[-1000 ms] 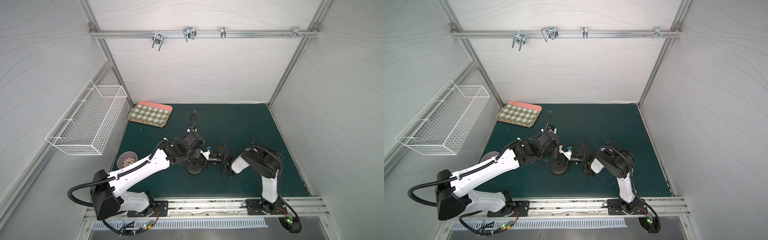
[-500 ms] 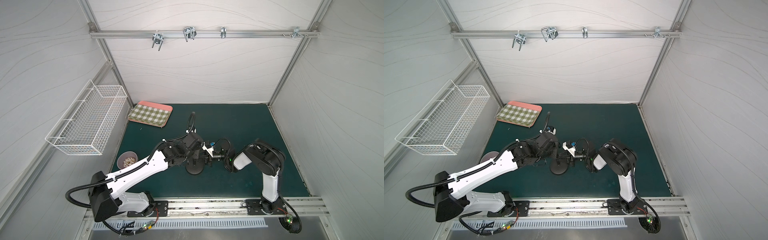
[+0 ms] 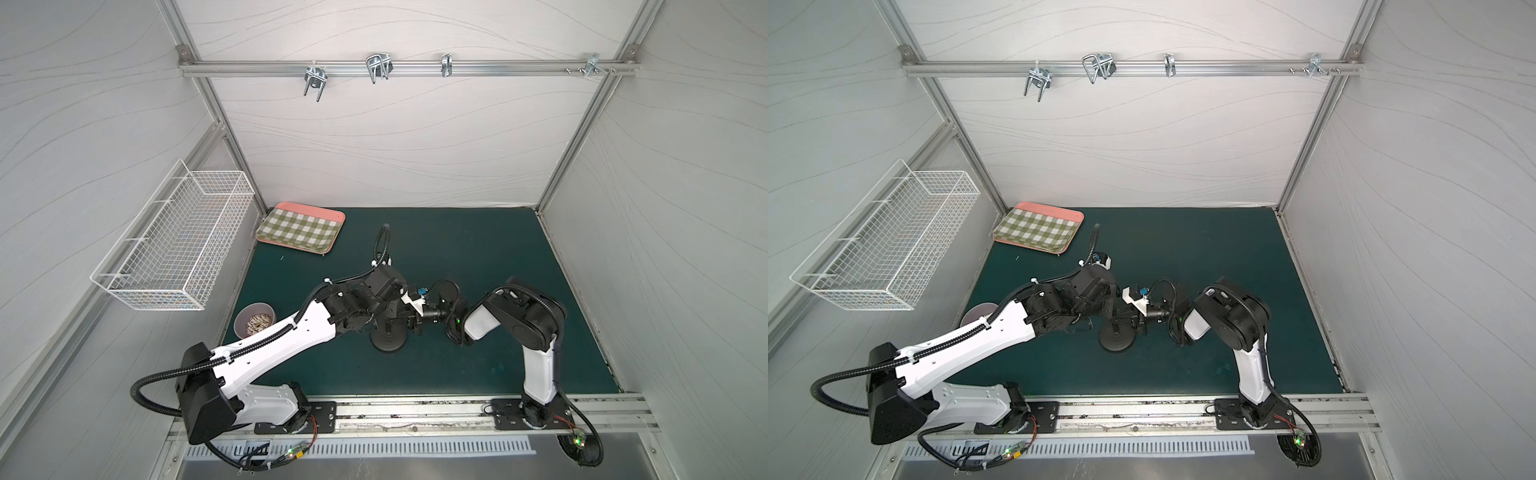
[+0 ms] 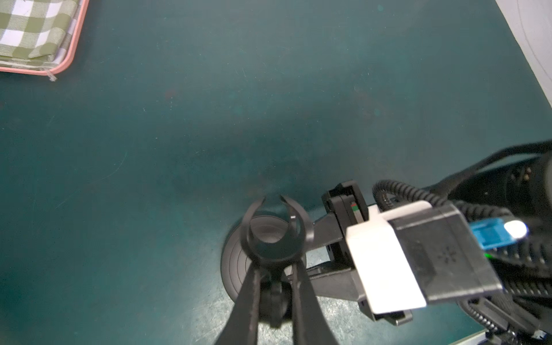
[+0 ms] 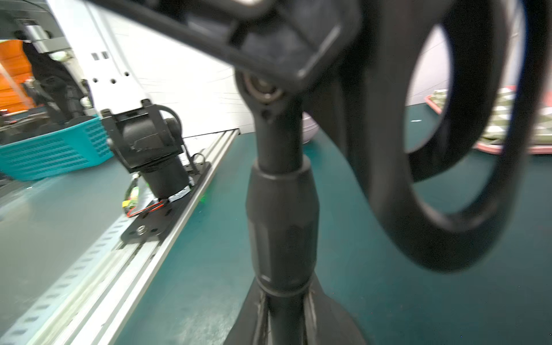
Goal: Assemble a microphone stand
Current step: Hold the microphone stand pole at the microphone stand base.
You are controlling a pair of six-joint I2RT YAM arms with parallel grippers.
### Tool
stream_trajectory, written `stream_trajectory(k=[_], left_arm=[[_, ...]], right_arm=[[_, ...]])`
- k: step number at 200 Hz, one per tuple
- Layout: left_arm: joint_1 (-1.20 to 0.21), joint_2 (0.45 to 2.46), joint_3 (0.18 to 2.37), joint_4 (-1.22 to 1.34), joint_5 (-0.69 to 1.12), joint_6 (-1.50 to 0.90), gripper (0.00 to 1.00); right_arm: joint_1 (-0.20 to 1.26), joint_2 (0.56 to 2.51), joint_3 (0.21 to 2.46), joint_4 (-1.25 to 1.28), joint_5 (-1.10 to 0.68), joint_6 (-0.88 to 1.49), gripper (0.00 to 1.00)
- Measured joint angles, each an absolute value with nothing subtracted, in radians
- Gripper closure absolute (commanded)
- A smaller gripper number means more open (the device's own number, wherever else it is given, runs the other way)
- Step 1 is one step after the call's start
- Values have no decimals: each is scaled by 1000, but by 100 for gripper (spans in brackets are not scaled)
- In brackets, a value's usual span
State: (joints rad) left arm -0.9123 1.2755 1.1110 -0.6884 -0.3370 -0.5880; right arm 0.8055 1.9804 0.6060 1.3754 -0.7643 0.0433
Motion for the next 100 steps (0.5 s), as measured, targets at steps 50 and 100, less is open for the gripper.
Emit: stream_trajectory(k=[50, 100], left_arm=[[-913, 1255, 1111, -732, -338, -598, 91], [-913, 1232, 1110, -781, -345, -599, 91]], right_arm=[[965, 1914, 515, 1406, -351, -10, 90], [1182, 1916, 531, 1399, 220, -122, 89]])
